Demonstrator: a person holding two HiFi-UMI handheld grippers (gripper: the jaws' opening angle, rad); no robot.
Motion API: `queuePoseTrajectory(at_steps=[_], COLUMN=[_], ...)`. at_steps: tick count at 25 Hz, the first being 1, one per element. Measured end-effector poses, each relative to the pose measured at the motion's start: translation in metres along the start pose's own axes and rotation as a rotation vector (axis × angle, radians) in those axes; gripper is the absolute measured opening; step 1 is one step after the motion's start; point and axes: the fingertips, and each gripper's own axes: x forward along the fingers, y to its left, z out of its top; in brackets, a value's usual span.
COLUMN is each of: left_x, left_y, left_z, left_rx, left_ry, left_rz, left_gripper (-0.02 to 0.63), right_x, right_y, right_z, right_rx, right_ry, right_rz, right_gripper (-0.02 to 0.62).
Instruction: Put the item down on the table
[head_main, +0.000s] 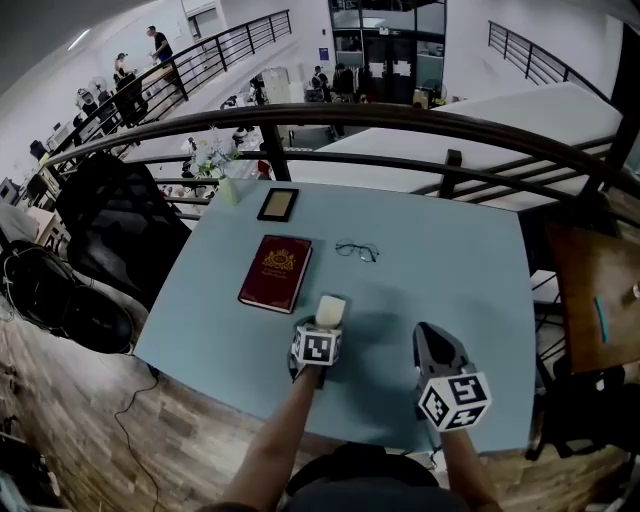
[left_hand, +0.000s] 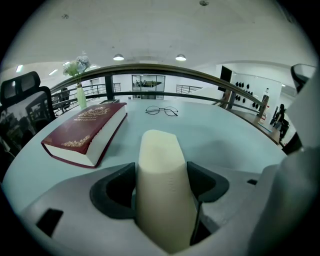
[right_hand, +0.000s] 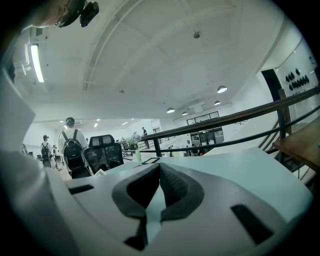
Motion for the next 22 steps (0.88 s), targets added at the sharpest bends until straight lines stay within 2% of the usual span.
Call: queuePoseTrajectory(at_steps=[5,8,22], left_x=[0.000,-0.005,-0.077], left_y=[-0.001,0.000,0.018], left_z=[-0.002,0.002,0.051], left_rx=[-0.010,-0.016,-0.044], left_ry=[0.011,-0.012,-0.252], left_rz=[-0.009,-0.017,0.009], left_gripper=[0.322,0.324,0.322], right_x=[-0.002,-0.003,0.001], right_y=[0.000,0.002,0.016], right_z=[-0.001,-0.002,0.001], right_rx=[-0.005,-0.004,-0.005], right_ry=[0.002,-0.001,-0.015], right_rz=[-0.003,-0.004,0.012], right_gripper=[0.003,0.003,0.003])
